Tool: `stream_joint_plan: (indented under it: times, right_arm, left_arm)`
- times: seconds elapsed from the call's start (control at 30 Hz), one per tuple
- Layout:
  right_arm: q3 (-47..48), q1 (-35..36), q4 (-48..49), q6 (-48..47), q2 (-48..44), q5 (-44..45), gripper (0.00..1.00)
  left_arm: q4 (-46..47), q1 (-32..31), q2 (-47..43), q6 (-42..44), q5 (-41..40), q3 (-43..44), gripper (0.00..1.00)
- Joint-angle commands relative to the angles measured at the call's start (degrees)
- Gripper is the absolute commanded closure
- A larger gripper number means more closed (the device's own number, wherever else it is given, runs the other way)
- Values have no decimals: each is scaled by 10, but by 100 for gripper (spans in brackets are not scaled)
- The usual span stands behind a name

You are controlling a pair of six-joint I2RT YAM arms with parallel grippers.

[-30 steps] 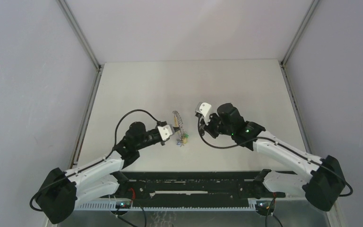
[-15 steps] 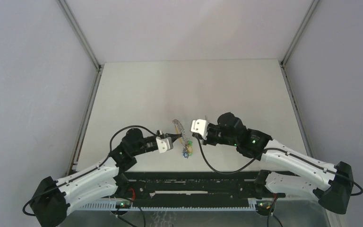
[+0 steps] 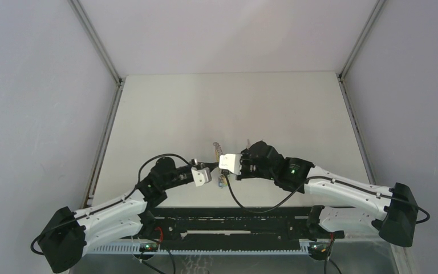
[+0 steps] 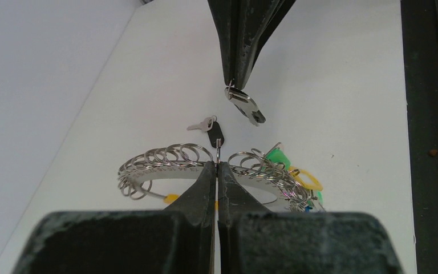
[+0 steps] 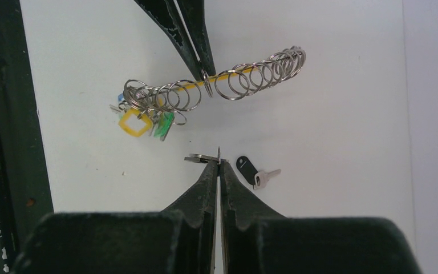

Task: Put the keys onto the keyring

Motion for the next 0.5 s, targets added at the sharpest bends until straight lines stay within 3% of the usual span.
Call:
stream_joint_plan:
  times: [0.0, 0.47]
  right_arm:
    - [16, 7, 19, -6, -7, 18, 100]
    - [14, 14, 47, -12, 3, -5, 100]
  left_arm:
    - [64, -5, -4, 10, -4, -13, 100]
    - [78, -10, 0, 9, -1, -19, 100]
